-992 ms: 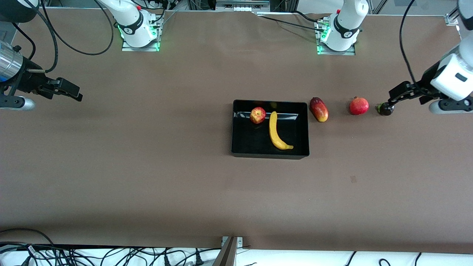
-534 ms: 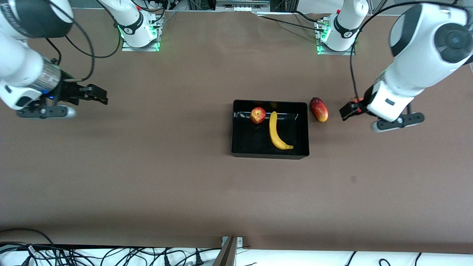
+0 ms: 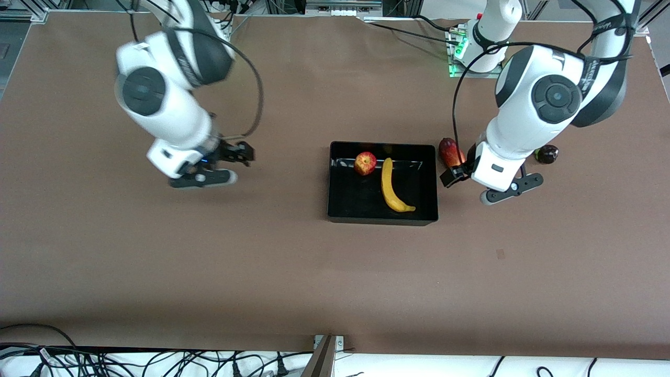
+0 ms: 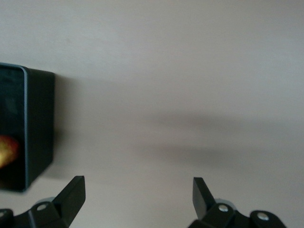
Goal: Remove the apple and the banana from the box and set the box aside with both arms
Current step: 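Move the left gripper over the black tray while the right gripper advances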
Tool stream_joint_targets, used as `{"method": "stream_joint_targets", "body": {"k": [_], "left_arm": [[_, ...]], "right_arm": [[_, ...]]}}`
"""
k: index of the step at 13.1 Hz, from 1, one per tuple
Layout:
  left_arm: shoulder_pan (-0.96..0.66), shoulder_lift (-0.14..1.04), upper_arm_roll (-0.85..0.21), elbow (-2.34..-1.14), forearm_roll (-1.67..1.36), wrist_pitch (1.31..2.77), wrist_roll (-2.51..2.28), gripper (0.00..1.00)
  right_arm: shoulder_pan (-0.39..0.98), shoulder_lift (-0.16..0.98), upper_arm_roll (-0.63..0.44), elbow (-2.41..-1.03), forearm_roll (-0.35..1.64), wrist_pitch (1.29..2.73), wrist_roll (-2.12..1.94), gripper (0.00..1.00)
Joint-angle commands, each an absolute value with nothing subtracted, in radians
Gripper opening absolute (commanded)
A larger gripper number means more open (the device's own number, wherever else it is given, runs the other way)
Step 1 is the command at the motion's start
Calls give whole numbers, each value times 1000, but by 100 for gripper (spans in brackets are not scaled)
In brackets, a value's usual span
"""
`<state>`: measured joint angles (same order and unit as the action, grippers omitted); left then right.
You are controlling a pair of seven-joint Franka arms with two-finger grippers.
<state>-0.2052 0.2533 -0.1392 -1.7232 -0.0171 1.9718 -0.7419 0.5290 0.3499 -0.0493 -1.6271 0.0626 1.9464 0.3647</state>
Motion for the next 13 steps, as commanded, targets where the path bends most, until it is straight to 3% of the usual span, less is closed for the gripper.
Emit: {"method": "stream_joint_targets", "body": {"k": [1,8,13], "left_arm": [[-216,255,-135,-1749,-35,2011,-778,100],[-256,305,-158,-1776,-35,2085,-902,100],[-293,345,-189,-1793,-38,2111,-986,100]], "right_arm": [[609,455,-60,-1592,71,2043,463,100],[649,497,-57,-1592,98,2111,519,100],[609,384,-144,-1592,100,1978,503,100]]}}
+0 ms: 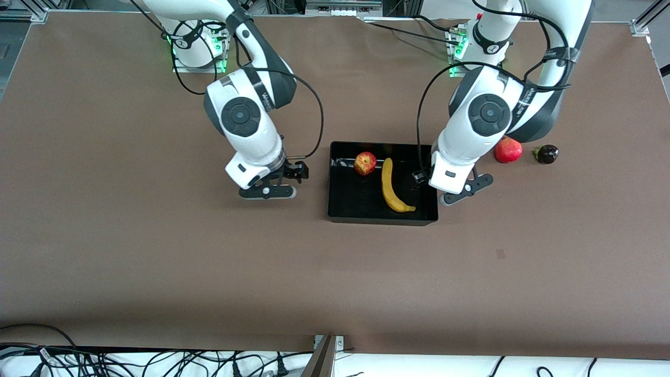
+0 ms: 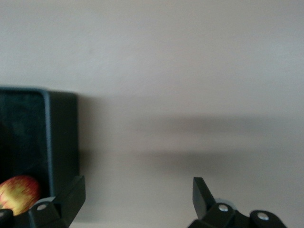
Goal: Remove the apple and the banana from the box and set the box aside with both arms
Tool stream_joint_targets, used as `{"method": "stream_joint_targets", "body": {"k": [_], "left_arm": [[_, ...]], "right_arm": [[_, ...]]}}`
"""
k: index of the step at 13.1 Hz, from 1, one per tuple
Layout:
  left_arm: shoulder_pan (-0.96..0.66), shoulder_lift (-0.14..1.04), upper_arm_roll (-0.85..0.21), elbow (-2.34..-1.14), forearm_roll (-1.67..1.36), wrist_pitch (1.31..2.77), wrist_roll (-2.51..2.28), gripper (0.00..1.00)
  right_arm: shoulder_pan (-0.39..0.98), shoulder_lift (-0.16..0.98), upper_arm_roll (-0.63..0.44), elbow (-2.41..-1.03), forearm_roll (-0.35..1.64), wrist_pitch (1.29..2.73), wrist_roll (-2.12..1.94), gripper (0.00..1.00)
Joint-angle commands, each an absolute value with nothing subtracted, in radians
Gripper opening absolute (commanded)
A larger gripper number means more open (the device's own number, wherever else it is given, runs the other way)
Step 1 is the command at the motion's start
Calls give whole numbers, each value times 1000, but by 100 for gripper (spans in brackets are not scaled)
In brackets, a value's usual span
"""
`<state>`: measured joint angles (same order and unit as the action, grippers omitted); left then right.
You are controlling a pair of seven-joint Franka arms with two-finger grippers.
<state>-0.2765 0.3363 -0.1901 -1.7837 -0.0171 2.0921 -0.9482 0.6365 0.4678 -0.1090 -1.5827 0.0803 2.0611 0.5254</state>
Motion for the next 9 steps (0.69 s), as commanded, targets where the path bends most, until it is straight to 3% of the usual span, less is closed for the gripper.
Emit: {"method": "stream_joint_targets", "body": {"k": [1,6,9], "left_arm": [[-302,356,-189,-1793,-38,2111,-995,100],[-383,452,-193,-1796,-38,2172,-1106,100],[-445,511,-193,-1796,-32,2223,-1195,100]], "right_arm": [[600,341,-165,-1594,100,1921,480,100],[588,143,-371,-1603,121,1679,251,100],[591,72,-477,-1605,101,1603,167,100]]}}
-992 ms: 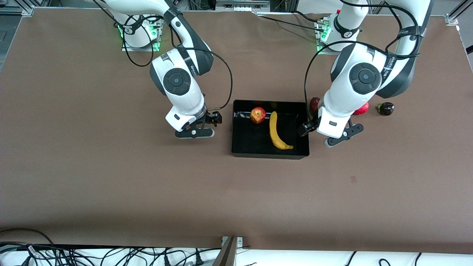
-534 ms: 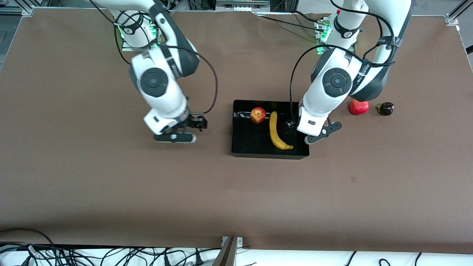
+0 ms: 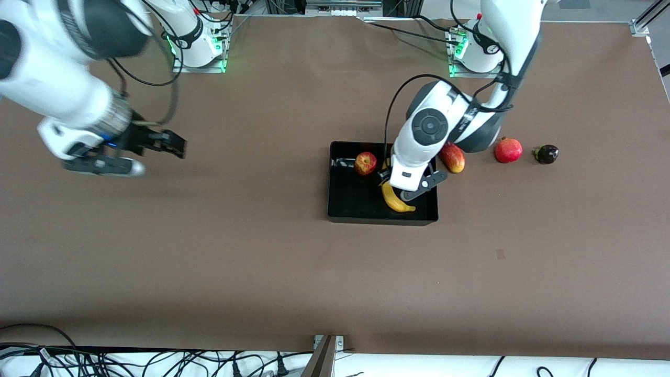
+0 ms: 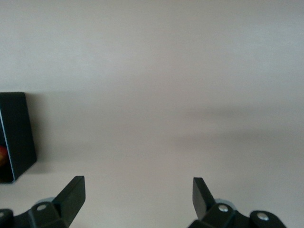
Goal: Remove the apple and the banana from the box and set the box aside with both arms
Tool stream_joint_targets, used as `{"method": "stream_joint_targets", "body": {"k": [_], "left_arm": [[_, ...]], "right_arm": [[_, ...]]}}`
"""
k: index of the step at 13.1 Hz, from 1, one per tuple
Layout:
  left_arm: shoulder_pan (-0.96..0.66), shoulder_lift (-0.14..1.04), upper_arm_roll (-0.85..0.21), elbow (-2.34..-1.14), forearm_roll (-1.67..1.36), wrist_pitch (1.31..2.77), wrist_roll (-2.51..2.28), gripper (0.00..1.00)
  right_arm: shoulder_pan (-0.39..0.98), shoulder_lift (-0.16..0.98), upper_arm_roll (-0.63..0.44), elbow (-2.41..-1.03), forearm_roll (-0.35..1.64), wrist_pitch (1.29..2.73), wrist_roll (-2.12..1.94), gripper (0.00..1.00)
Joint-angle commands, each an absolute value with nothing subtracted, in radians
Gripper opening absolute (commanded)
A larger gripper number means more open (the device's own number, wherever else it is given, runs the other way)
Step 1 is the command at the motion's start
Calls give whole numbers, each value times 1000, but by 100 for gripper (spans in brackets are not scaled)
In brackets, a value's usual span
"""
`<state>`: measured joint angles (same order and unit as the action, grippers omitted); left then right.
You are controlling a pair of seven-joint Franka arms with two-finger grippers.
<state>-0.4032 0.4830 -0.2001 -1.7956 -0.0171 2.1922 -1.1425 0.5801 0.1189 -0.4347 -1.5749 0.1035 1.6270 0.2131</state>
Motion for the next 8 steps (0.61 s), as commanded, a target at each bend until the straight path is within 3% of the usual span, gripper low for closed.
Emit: {"method": "stream_joint_targets", "body": {"k": [1,8], "left_arm": [[-465,526,-193,-1796,-29,2233,-1212,100],[-486,589,-239,-1796,-37,2246,-1218,100]], "right_arm": [[591,58,-503,-1606,97,1600,128,100],[595,63,-542,-1578,14,1574,101,100]]}}
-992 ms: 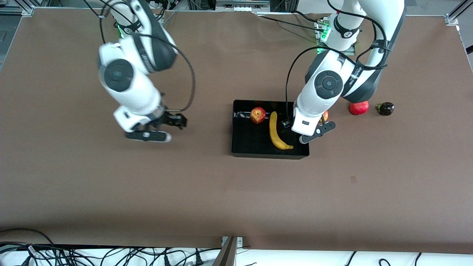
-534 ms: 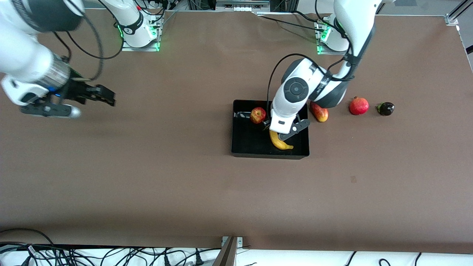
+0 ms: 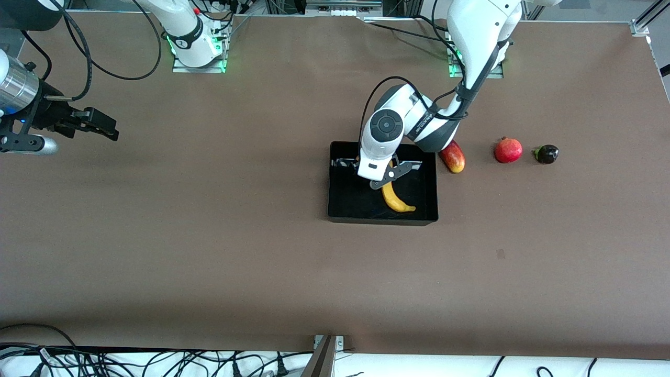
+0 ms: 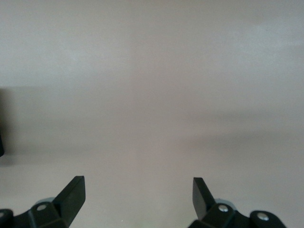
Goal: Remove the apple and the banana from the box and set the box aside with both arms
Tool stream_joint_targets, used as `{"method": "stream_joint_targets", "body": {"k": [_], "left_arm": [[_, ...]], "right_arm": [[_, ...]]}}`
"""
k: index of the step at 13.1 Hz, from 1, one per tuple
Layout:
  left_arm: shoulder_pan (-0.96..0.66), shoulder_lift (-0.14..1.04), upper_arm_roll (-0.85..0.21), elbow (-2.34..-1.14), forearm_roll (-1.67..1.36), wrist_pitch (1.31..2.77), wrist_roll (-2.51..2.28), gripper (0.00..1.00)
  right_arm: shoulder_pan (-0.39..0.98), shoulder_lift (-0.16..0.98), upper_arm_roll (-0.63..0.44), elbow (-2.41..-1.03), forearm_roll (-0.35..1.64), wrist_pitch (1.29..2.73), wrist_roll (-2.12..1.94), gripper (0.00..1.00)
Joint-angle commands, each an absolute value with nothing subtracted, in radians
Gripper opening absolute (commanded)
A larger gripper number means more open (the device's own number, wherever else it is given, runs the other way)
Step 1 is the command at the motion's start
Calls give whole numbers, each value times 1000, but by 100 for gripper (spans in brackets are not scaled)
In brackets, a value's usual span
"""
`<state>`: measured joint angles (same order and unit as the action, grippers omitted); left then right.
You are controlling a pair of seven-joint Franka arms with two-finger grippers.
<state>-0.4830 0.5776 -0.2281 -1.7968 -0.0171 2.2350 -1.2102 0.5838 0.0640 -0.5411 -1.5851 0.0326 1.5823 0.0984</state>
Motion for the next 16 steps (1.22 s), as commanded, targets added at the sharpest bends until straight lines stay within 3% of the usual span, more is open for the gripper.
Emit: {"method": "stream_joint_targets", "body": {"k": [1,5,6,8,9,13,16], "left_arm": [[-489,601,-241,-1796,-38,2262,-1219,100],[-502,635,-250,-1798,-38,2309,-1252,100],[-502,637,-252,-1804,-37,2309,-1258,80],[-502,638,-252,-1809,-34,2309,-1258,14],[-502,641,-252,-1807,-31,2307,-1253,0],[-488,614,-250,-1798,-28,2269,-1233,0],[-373,507,-247,-1749,-32,2044,-1074,0]], "right_arm": [[597,64,-540,-1577,9,1577,101,100],[595,64,-540,-1577,9,1582,101,100],[595,63,-540,-1577,8,1582,101,100],[595,61,-540,-1578,12,1572,103,100],[595,58,-540,-1578,12,1568,103,100],[595,55,-543,-1578,20,1569,104,100],[595,55,-537,-1578,15,1568,103,100]]}}
